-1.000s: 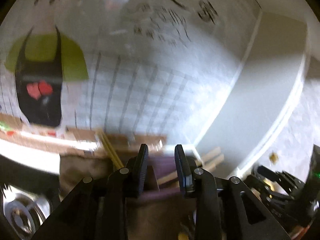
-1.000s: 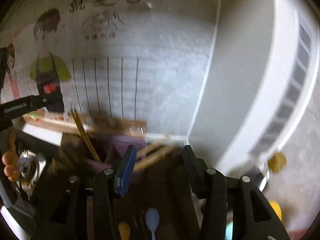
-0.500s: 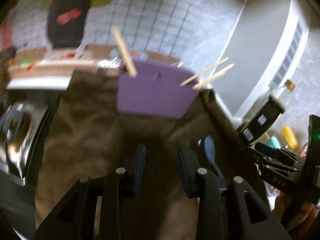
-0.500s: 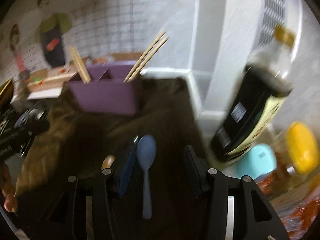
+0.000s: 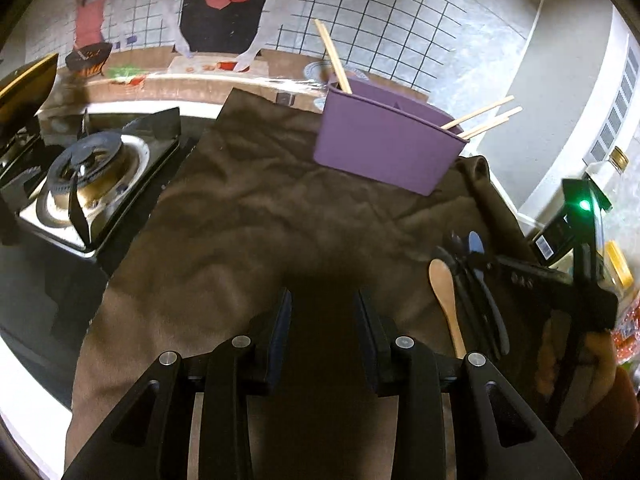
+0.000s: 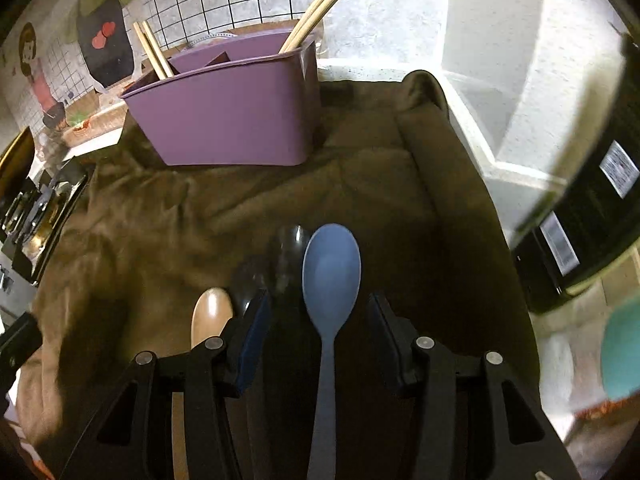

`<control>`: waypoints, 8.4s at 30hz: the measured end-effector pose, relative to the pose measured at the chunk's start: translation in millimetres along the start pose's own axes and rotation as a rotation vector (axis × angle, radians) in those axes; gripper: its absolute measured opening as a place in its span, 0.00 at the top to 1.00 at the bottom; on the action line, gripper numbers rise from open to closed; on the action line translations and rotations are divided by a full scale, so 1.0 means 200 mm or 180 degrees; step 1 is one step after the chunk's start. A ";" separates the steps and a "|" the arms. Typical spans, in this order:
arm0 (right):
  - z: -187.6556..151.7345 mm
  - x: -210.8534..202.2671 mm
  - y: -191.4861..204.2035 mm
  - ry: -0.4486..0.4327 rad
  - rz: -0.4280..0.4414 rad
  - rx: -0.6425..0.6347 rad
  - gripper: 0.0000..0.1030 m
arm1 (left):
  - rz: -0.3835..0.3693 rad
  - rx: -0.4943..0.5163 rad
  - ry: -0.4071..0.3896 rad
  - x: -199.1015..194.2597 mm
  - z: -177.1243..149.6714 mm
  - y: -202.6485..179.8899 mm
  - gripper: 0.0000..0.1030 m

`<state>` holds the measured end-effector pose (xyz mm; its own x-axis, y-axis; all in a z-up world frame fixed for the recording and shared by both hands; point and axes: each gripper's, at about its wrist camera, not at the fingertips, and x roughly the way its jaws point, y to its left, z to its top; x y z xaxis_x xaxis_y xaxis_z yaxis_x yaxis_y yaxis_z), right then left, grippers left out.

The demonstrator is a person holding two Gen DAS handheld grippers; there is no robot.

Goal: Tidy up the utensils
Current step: 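Move both tools back down to the spoons on the cloth, then close the right gripper on the light-blue spoon while the left grasps the wooden spoon, then lift both spoons and carry them over the purple holder, then open both grippers to drop the spoons into the purple holder, then lower the right gripper onto a dark spoon while the left approaches another, then close the left gripper on the other dark spoon while the right holds its spoon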

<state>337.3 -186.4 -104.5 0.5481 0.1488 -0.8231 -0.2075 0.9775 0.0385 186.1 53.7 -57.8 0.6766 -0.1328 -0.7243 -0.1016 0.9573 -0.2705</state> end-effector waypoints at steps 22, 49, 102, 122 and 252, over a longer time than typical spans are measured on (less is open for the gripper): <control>0.00 -0.19 -0.20 -0.0186 0.0044 0.0435 0.69 | -0.0386 0.0154 0.0411 0.22 0.02 -0.31 0.67; -0.20 -0.40 -0.34 -0.0381 0.0222 0.0747 0.68 | -0.0312 0.0718 0.0820 0.47 -0.05 -0.61 0.67; -0.12 -0.52 -0.06 -0.0593 0.0078 0.0210 0.69 | -0.0506 0.0549 -0.0169 -0.03 0.25 -0.27 0.70; 0.89 -1.04 0.11 -0.2091 0.0198 0.0244 0.69 | -0.0541 0.0572 -0.1896 -0.18 1.29 -0.31 0.69; -0.13 -0.38 -0.34 -0.0524 0.0069 0.0464 0.71 | -0.0340 0.1297 0.0622 0.54 -0.01 -0.70 0.68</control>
<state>289.1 -268.5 -58.8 0.6723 0.1806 -0.7179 -0.1078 0.9833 0.1464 271.5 -94.6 -99.7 0.5134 -0.2447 -0.8225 0.2825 0.9533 -0.1073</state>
